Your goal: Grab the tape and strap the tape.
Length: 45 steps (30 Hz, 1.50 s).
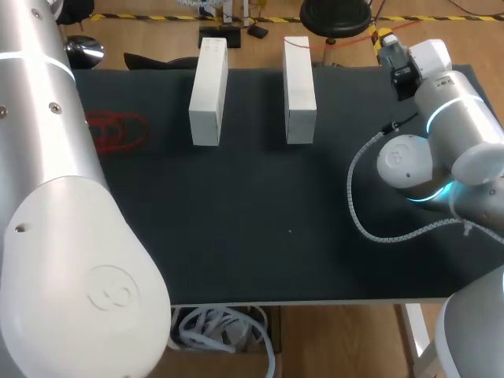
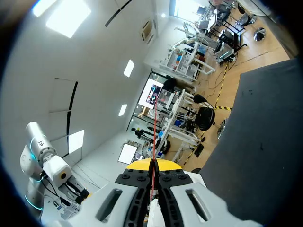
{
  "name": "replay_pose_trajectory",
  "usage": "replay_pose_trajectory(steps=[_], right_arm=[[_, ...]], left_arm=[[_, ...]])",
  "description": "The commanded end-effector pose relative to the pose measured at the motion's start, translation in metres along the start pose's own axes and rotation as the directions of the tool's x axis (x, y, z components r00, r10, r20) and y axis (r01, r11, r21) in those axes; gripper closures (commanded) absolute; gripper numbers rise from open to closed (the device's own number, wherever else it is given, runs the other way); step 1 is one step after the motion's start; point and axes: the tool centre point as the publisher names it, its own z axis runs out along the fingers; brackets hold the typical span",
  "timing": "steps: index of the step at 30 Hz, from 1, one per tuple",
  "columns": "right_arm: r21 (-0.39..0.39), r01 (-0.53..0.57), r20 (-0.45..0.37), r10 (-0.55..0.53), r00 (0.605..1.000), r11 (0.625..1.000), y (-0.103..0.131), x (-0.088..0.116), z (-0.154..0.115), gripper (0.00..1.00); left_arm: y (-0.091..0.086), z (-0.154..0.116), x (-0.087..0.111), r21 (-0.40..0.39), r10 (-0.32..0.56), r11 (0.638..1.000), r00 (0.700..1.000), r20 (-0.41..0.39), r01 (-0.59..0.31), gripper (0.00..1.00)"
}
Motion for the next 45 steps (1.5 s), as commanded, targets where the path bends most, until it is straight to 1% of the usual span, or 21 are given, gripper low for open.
replay_pose_trajectory(steps=[1,4,9,11,16,18,32,33,34,35,36,37,38,39,40,42,43,44,45], right_arm=[[0.003,0.001,0.003,-0.001,1.0,1.0,0.001,0.001,0.001,1.0],[0.003,0.001,0.003,-0.001,1.0,1.0,0.001,0.001,0.001,1.0],[0.003,0.001,0.003,-0.001,1.0,1.0,0.001,0.001,0.001,1.0],[0.003,0.001,0.003,-0.001,1.0,1.0,0.001,0.001,0.001,1.0],[0.003,0.001,0.003,-0.001,1.0,1.0,0.001,0.001,0.001,1.0],[0.003,0.001,0.003,-0.001,1.0,1.0,0.001,0.001,0.001,1.0],[0.003,0.001,0.003,-0.001,1.0,1.0,0.001,0.001,0.001,1.0],[0.007,0.018,0.016,-0.018,1.0,1.0,0.002,0.0,0.001,1.0],[0.008,0.008,0.024,-0.008,1.0,1.0,0.003,0.0,0.002,1.0],[0.024,0.044,0.058,-0.046,0.997,0.999,0.005,0.001,0.002,1.0],[0.039,0.072,0.066,-0.075,0.995,0.997,0.007,0.001,0.003,1.0],[0.077,0.13,0.074,-0.136,0.988,0.988,0.009,0.004,0.003,1.0],[0.098,0.181,0.064,-0.188,0.98,0.979,0.011,0.006,0.005,1.0],[0.097,0.215,0.057,-0.221,0.974,0.972,0.014,0.01,0.007,1.0],[0.117,0.263,0.058,-0.271,0.961,0.958,0.016,0.012,0.008,1.0],[0.143,0.348,0.049,-0.358,0.932,0.927,0.02,0.018,0.011,1.0],[0.168,0.393,0.04,-0.405,0.913,0.904,0.022,0.021,0.012,1.0],[0.198,0.45,0.03,-0.465,0.885,0.871,0.022,0.023,0.014,1.0],[0.21,0.493,0.026,-0.509,0.861,0.844,0.023,0.025,0.014,1.0]], left_arm=[[-0.002,0.004,-0.004,-0.011,-0.02,1.0,0.999,-0.032,0.02,1.0],[-0.001,0.007,-0.002,-0.017,-0.047,0.999,0.997,-0.057,0.046,1.0],[-0.002,0.01,-0.001,-0.023,-0.058,0.998,0.996,-0.062,0.057,1.0],[-0.003,0.011,0.0,-0.01,-0.067,0.998,0.996,-0.062,0.067,1.0],[-0.006,0.012,0.002,-0.008,-0.065,0.998,0.996,-0.062,0.065,1.0],[-0.009,0.011,0.0,-0.01,-0.038,0.999,0.998,-0.048,0.037,1.0],[-0.009,0.011,0.0,-0.01,-0.038,0.999,0.998,-0.048,0.037,1.0],[-0.009,0.011,0.0,-0.01,-0.038,0.999,0.998,-0.048,0.037,1.0],[-0.009,0.011,0.0,-0.01,-0.038,0.999,0.998,-0.048,0.037,1.0],[-0.009,0.011,0.0,-0.01,-0.038,0.999,0.998,-0.048,0.037,1.0],[-0.009,0.011,0.0,-0.01,-0.038,0.999,0.998,-0.048,0.037,1.0],[-0.009,0.011,0.0,-0.01,-0.038,0.999,0.998,-0.048,0.037,1.0],[-0.009,0.011,0.0,-0.01,-0.038,0.999,0.998,-0.048,0.037,1.0],[-0.009,0.011,0.0,-0.01,-0.038,0.999,0.998,-0.048,0.037,1.0],[-0.009,0.011,0.0,-0.01,-0.038,0.999,0.998,-0.048,0.037,1.0],[-0.009,0.011,0.0,-0.01,-0.038,0.999,0.998,-0.048,0.037,1.0],[-0.009,0.011,0.0,-0.01,-0.038,0.999,0.998,-0.048,0.037,1.0],[-0.009,0.011,0.0,-0.01,-0.038,0.999,0.998,-0.048,0.037,1.0],[-0.009,0.011,0.0,-0.01,-0.038,0.999,0.998,-0.048,0.037,1.0]])
